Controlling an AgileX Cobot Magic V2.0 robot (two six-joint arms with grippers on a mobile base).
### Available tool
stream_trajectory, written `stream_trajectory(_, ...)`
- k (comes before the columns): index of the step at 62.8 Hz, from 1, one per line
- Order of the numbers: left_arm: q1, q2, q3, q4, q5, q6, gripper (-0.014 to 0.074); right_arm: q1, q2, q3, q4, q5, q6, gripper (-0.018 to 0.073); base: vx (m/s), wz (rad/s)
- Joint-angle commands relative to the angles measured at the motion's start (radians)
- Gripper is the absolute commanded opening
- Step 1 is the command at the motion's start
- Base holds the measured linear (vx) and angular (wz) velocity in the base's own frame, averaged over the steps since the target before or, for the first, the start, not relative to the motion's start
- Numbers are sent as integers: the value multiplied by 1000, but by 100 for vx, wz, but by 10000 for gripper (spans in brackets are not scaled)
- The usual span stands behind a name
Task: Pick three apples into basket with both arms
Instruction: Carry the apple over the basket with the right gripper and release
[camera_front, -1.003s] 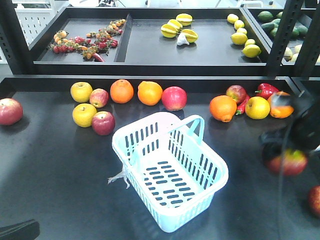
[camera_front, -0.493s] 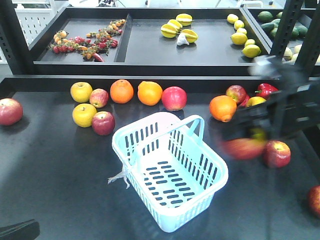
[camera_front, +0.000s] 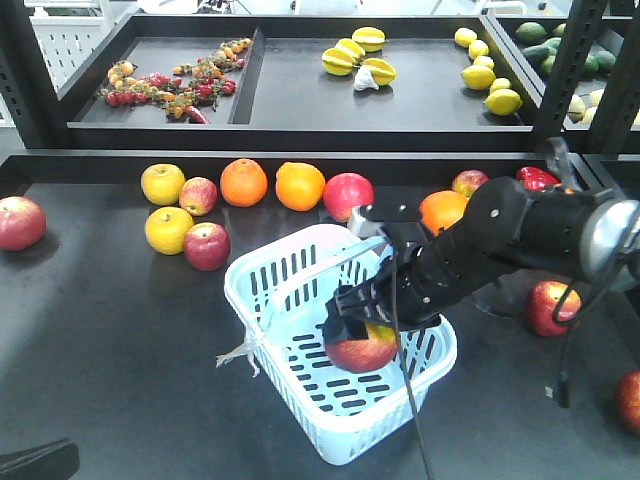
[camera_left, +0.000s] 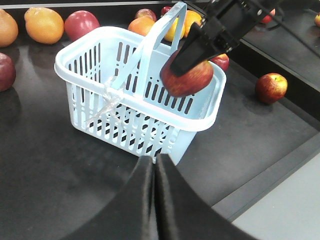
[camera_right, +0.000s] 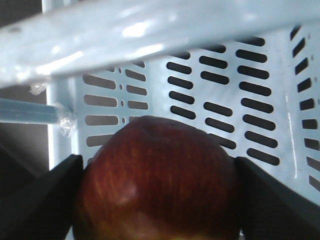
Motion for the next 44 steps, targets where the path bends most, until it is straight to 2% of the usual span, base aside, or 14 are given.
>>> stream_trajectory(1, -4, 4, -26, -21, -62, -7, -6, 0, -40, -26, 50, -27, -47, 274, 0, 0)
stream_trajectory(10, -4, 4, -26, -21, -62, -7, -6, 0, -40, -26, 44, -27, -56, 542, 0, 0)
stream_trajectory(17, -4, 4, -26, -21, -62, -7, -6, 0, -40, -26, 38, -26, -56, 698, 0, 0)
stream_trajectory(20, -4, 4, -26, -21, -62, -7, -6, 0, -40, -26, 35, -19, -61, 731, 0, 0)
stream_trajectory(34, -4, 4, -26, -21, -62, -7, -6, 0, -49, -26, 33, 44, -142, 706, 0, 0)
stream_trajectory(44, -4, 4, -18, -21, -68, -7, -6, -11, -82, -26, 28, 114, -122, 627, 0, 0)
